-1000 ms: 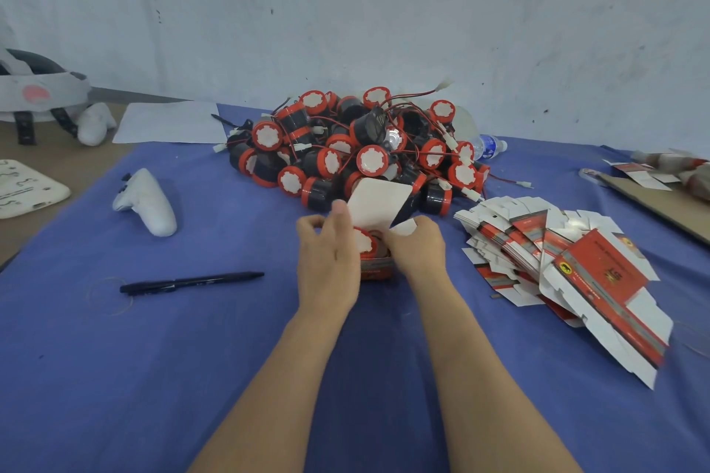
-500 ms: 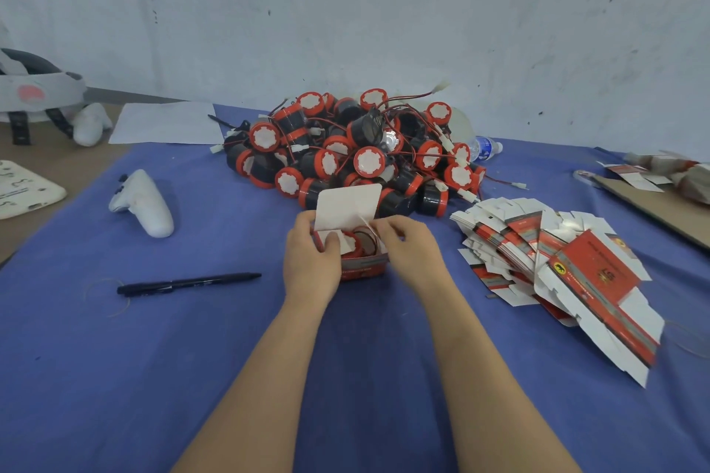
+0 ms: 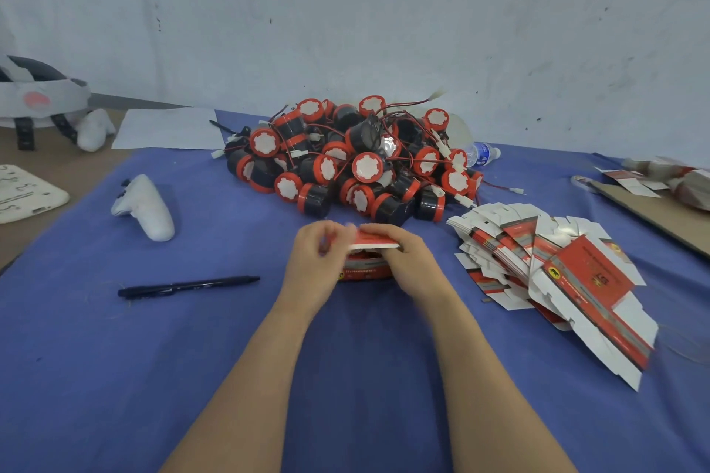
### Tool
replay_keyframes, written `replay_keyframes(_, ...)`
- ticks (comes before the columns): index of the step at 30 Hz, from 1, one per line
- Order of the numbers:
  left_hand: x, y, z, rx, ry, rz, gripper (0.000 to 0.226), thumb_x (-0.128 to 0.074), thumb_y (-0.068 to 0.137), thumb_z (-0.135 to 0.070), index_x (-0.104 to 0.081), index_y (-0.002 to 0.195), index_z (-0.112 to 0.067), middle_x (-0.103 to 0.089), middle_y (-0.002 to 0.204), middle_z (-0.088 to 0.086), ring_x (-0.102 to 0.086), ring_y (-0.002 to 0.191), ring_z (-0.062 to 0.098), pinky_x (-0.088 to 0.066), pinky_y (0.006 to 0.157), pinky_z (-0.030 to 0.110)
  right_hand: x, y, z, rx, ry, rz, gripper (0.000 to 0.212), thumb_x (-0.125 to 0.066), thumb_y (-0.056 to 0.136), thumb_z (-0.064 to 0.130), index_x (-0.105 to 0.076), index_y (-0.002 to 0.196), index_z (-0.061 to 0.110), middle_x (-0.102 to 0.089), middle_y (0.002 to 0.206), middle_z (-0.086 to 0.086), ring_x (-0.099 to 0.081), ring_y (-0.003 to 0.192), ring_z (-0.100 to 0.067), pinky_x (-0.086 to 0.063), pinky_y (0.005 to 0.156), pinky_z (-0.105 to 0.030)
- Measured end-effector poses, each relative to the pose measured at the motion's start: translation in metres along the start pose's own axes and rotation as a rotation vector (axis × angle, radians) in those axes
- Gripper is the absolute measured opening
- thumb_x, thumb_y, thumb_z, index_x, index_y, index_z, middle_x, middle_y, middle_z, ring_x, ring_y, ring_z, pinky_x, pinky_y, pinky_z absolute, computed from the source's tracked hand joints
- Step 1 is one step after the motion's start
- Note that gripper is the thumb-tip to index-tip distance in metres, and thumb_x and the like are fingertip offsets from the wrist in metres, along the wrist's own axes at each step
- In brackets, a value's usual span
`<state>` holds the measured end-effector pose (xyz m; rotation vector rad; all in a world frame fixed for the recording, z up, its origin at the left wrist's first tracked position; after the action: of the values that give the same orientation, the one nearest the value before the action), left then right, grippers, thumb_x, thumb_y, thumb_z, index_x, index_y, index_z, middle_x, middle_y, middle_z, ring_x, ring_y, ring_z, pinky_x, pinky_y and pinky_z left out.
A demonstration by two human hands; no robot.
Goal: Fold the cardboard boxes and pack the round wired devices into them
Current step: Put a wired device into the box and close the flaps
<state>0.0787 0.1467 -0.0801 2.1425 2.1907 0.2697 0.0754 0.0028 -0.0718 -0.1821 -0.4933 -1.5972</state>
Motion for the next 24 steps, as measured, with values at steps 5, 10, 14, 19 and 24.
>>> replay_keyframes(5, 0.0, 0.002, 0.012, -0.209, 0.356, 0.104, 0.031, -0.059, 0.094, -0.031, -0.057, 0.123, -0.025, -0.05, 0.136, -0.002, -0.046, 0.124, 0.021, -0.042, 0.105, 0.039, 0.014, -0.006, -0.007, -0.1, 0.172, 0.225, 0.042, -0.06, 0.092, 0.019, -0.047, 0.123, 0.045, -0.056, 0.12, 0.01, -0.056, 0.097, -0.002, -0.046, 0.077, -0.013)
replay_keyframes(10, 0.002, 0.0, 0.013, -0.284, 0.403, 0.041, 0.042, -0.061, 0.092, -0.033, -0.054, 0.13, -0.018, -0.054, 0.131, -0.004, -0.05, 0.119, 0.015, -0.04, 0.096, 0.022, 0.013, -0.006, -0.006, -0.049, 0.133, 0.145, 0.034, -0.059, 0.094, 0.026, -0.047, 0.121, 0.042, -0.056, 0.119, 0.009, -0.057, 0.094, -0.005, -0.048, 0.07, -0.011)
replay_keyframes(14, 0.002, 0.001, 0.009, -0.312, 0.426, -0.023, 0.038, -0.062, 0.091, -0.034, -0.058, 0.125, -0.017, -0.059, 0.123, -0.004, -0.053, 0.112, 0.014, -0.044, 0.092, 0.023, 0.013, -0.007, -0.005, -0.008, 0.106, 0.12, 0.03, -0.058, 0.093, 0.031, -0.048, 0.119, 0.042, -0.056, 0.119, 0.011, -0.058, 0.098, -0.004, -0.049, 0.069, -0.011)
replay_keyframes(19, 0.004, -0.001, 0.006, -0.362, 0.46, -0.073, 0.025, -0.06, 0.092, -0.036, -0.063, 0.108, -0.017, -0.06, 0.108, -0.005, -0.055, 0.098, 0.011, -0.046, 0.083, 0.024, 0.014, -0.009, -0.003, 0.026, 0.066, 0.148, 0.024, -0.06, 0.093, 0.026, -0.057, 0.11, 0.044, -0.06, 0.109, 0.015, -0.059, 0.092, -0.009, -0.051, 0.068, -0.015)
replay_keyframes(24, 0.003, -0.003, 0.002, -0.41, 0.466, -0.052, 0.014, -0.061, 0.093, -0.026, -0.064, 0.101, -0.015, -0.061, 0.101, -0.008, -0.055, 0.091, 0.008, -0.043, 0.076, 0.017, 0.012, -0.008, 0.0, 0.033, 0.086, 0.079, 0.019, -0.062, 0.092, 0.02, -0.065, 0.096, 0.038, -0.066, 0.093, 0.018, -0.063, 0.079, 0.004, -0.049, 0.062, -0.011)
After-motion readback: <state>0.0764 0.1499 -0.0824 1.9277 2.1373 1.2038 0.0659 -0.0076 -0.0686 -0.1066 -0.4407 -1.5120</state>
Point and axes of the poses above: each hand's wrist, its own y-axis towards the middle knuckle, its own x-axis out of the back of the hand, z = x × y, the point moved 2 cm from there along y, towards the middle knuckle
